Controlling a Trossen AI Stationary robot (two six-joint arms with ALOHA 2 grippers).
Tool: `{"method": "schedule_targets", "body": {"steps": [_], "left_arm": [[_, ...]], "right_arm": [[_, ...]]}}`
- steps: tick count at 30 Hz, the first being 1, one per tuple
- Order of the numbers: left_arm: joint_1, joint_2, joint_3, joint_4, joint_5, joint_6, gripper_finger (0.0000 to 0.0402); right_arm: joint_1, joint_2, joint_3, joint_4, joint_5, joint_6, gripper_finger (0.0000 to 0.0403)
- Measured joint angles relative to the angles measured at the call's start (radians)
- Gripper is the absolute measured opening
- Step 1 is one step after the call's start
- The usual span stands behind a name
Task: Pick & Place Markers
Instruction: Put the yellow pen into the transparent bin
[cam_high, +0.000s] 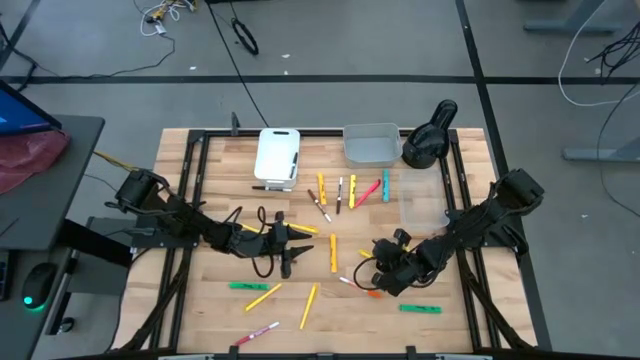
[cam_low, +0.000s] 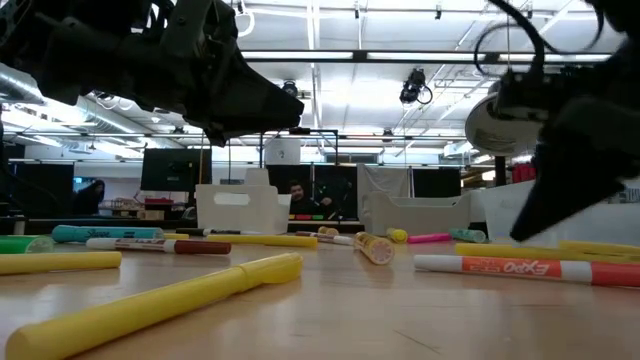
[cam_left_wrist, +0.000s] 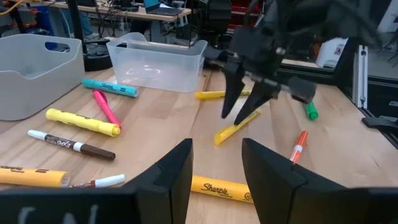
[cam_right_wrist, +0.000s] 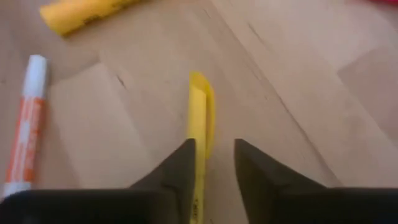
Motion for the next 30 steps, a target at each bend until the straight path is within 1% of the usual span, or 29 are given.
{"method": "schedule_targets", "body": {"steps": [3, 6, 9, 13, 15, 16, 19, 22, 25, 28, 30], "left_arm": [[0.0, 0.0, 0.0, 0.0, 0.0, 0.001, 0.0144], [0.0, 0.0, 0.0, 0.0, 0.0, 0.001, 0.0144], [0.0, 0.0, 0.0, 0.0, 0.0, 0.001, 0.0144], [0.0, 0.0, 0.0, 0.001, 0.0, 0.0, 0.0144], [0.0, 0.0, 0.0, 0.001, 0.0, 0.0, 0.0144], [0.0, 0.0, 0.0, 0.002, 0.0, 0.0, 0.0144], [0.0, 0.0, 0.0, 0.003, 0.0, 0.0, 0.0144], [0.0, 0.0, 0.0, 0.003, 0.0, -0.003, 0.0144], [0.0, 0.0, 0.0, 0.006, 0.0, -0.003, 0.0144], [0.0, 0.0, 0.0, 0.006, 0.0, -0.003, 0.0144], [0.0, 0.0, 0.0, 0.006, 0.0, -0.003, 0.0144]], "right_arm": [[0.002, 0.009, -0.051, 0.079, -0.015, -0.003, 0.0149], [0.015, 0.005, -0.1, 0.172, -0.001, -0.043, 0.0148], [0.027, 0.003, -0.142, 0.211, 0.015, -0.049, 0.0119], [0.045, 0.001, -0.189, 0.235, 0.029, -0.007, 0.0053], [0.053, 0.0, -0.196, 0.245, 0.036, -0.012, 0.0024], [0.057, 0.0, -0.196, 0.25, 0.038, -0.024, 0.0018], [0.062, 0.002, -0.168, 0.24, 0.053, -0.048, 0.0022], [0.061, -0.008, -0.101, 0.185, 0.05, -0.09, 0.0029], [0.054, -0.043, 0.017, 0.076, 0.091, -0.114, 0.0023], [0.025, -0.062, 0.141, -0.162, 0.108, -0.095, 0.0018], [0.002, -0.079, 0.24, -0.33, 0.114, -0.038, 0.0018]]}}
